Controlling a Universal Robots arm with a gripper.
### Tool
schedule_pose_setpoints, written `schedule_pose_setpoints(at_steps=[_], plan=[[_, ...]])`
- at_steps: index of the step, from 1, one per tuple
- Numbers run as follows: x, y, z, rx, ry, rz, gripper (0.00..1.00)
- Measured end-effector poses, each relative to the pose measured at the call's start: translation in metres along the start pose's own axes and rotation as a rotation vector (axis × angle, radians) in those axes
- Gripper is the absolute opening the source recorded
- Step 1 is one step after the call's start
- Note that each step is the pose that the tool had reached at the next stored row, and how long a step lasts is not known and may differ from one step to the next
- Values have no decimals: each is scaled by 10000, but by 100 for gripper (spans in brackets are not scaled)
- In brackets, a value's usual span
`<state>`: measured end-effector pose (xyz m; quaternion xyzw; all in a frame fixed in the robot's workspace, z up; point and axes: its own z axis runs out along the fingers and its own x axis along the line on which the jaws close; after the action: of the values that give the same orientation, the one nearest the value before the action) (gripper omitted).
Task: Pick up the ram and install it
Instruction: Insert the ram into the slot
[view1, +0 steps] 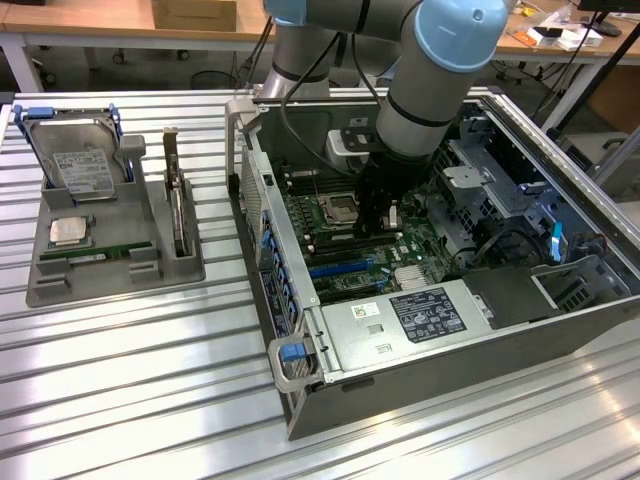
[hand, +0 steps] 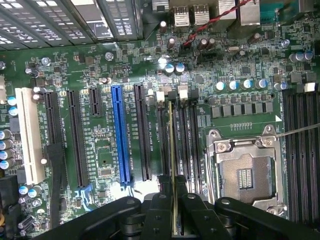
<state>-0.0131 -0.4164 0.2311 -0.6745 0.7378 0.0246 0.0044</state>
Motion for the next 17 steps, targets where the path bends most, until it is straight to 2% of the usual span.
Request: schedule_pose_setpoints(at_steps=[3, 4, 6, 17], plan=[[0, -1, 0, -2, 0, -10, 14], [0, -1, 1, 14, -2, -13, 14], [0, -1, 1, 117, -12, -16, 14], [5, 4, 10, 117, -10, -15, 14]])
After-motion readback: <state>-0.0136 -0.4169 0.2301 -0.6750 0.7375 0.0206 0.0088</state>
